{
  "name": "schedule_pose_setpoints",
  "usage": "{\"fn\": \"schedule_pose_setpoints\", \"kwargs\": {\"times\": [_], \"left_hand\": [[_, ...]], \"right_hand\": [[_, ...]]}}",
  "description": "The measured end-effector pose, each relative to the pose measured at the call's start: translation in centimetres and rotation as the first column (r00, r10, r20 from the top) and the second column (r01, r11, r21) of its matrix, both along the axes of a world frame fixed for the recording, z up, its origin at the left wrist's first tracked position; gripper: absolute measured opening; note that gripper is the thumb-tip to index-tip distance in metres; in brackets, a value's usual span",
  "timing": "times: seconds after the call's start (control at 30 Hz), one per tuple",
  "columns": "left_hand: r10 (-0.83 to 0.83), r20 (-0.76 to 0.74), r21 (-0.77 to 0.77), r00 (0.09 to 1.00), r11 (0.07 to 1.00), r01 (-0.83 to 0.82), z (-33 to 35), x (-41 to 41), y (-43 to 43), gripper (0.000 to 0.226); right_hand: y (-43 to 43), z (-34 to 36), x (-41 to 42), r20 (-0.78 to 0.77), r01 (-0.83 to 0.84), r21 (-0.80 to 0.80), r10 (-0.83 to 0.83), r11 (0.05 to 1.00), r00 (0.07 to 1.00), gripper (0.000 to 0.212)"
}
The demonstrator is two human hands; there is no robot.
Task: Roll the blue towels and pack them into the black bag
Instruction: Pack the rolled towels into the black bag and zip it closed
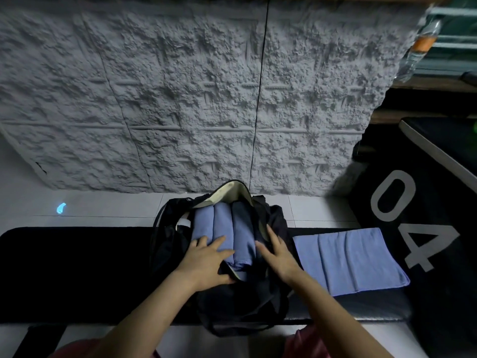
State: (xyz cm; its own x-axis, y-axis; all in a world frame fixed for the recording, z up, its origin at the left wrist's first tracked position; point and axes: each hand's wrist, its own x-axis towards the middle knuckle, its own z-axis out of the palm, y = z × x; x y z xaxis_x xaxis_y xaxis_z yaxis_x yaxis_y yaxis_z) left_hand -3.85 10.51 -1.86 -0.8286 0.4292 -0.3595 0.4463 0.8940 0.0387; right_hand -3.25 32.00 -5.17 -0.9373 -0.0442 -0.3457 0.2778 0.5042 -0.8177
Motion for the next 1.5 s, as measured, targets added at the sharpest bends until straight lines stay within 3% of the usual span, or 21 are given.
{"fn": "schedule_pose_setpoints", "kwargs": {"times": [0.1, 0.27, 0.37, 0.5, 0.53, 0.6, 0.67, 0.73, 0.8, 0.83, 0.93, 1.03, 1.1, 1.17, 1.23, 1.3, 1.37, 1.47, 1.5], "left_hand": [[0.019, 0.005, -0.018, 1.000, 1.000, -0.019, 0.0, 0.0, -1.0, 0.074], [0.080, 0.002, -0.067, 0.997, 0.995, -0.080, 0.4, -0.1, -3.5, 0.100], [0.130, 0.004, -0.088, 0.992, 0.988, -0.129, 0.8, 0.1, -4.9, 0.104], [0.211, 0.186, -0.061, 0.960, 0.977, -0.203, 1.9, -0.1, -5.2, 0.101], [0.217, 0.210, -0.052, 0.953, 0.976, -0.211, 2.3, -0.2, -4.5, 0.095], [0.174, 0.115, -0.031, 0.978, 0.985, -0.172, 3.4, 0.2, -2.1, 0.073], [0.118, -0.102, 0.048, 0.988, 0.992, -0.113, 4.5, 1.2, 1.2, 0.049], [0.113, -0.278, 0.216, 0.954, 0.975, -0.052, 5.4, 2.2, 4.6, 0.037], [0.126, -0.297, 0.352, 0.947, 0.936, -0.014, 5.6, 2.9, 7.8, 0.033], [0.124, -0.265, 0.388, 0.956, 0.922, -0.012, 5.3, 3.0, 9.4, 0.032], [0.108, -0.120, 0.458, 0.987, 0.888, -0.041, 2.9, 2.1, 13.8, 0.031], [0.166, 0.119, 0.406, 0.979, 0.892, -0.201, -0.6, 0.3, 17.5, 0.032], [0.256, 0.196, 0.324, 0.947, 0.894, -0.308, -2.9, -0.5, 18.9, 0.032], [0.267, 0.178, 0.310, 0.947, 0.898, -0.312, -5.1, -1.1, 19.0, 0.032], [0.252, 0.153, 0.256, 0.956, 0.924, -0.284, -7.0, -1.5, 18.8, 0.041], [0.240, 0.128, 0.226, 0.962, 0.938, -0.264, -8.3, -1.5, 18.4, 0.044], [0.195, 0.105, 0.188, 0.975, 0.959, -0.212, -9.3, -1.1, 18.1, 0.046], [0.181, 0.142, 0.206, 0.973, 0.956, -0.208, -9.9, -0.9, 17.7, 0.062], [0.180, 0.142, 0.188, 0.973, 0.960, -0.205, -10.2, -1.1, 17.5, 0.072]], "right_hand": [[-0.9, 0.0, -0.4, 0.056, -0.038, 0.037, 0.036, 0.999, 0.998, 0.073], [-3.3, -0.1, -0.8, 0.086, -0.092, -0.010, 0.093, 0.996, 0.992, 0.078], [-5.1, -0.4, -1.0, 0.088, -0.135, -0.040, 0.138, 0.990, 0.986, 0.082], [-3.9, -1.1, -1.1, -0.006, -0.153, -0.114, 0.153, 0.982, 0.988, 0.082], [-2.7, -1.2, -1.1, -0.046, -0.131, -0.069, 0.128, 0.989, 0.991, 0.075], [0.5, -2.1, -1.2, -0.142, 0.005, 0.279, 0.036, 0.960, 0.989, 0.058], [3.7, -2.7, -0.9, -0.128, 0.083, 0.669, 0.004, 0.738, 0.992, 0.046], [6.2, -3.6, -0.4, 0.024, -0.016, 0.824, -0.007, 0.566, 1.000, 0.041], [7.9, -4.6, 0.2, 0.120, -0.094, 0.849, -0.015, 0.520, 0.993, 0.035], [8.4, -5.1, 0.2, 0.132, -0.101, 0.842, -0.020, 0.531, 0.991, 0.032], [8.6, -5.8, -0.4, 0.095, -0.066, 0.732, -0.006, 0.678, 0.995, 0.026], [6.5, -5.5, -1.2, 0.065, -0.185, 0.583, 0.181, 0.791, 0.981, 0.027], [5.6, -5.5, -1.2, 0.072, -0.230, 0.494, 0.224, 0.838, 0.972, 0.029], [6.0, -5.8, -1.1, -0.055, -0.059, 0.387, 0.086, 0.920, 0.995, 0.023], [6.7, -6.6, -1.5, -0.192, 0.169, 0.362, -0.104, 0.917, 0.976, 0.022], [6.8, -6.7, -2.2, -0.293, 0.078, 0.462, 0.068, 0.884, 0.954, 0.045], [6.5, -6.6, -2.6, -0.259, -0.176, 0.494, 0.337, 0.852, 0.905, 0.075], [8.9, -8.9, -2.9, -0.127, -0.336, 0.569, 0.484, 0.750, 0.866, 0.080], [10.3, -9.4, -2.8, -0.088, -0.349, 0.654, 0.526, 0.671, 0.846, 0.075]]}}
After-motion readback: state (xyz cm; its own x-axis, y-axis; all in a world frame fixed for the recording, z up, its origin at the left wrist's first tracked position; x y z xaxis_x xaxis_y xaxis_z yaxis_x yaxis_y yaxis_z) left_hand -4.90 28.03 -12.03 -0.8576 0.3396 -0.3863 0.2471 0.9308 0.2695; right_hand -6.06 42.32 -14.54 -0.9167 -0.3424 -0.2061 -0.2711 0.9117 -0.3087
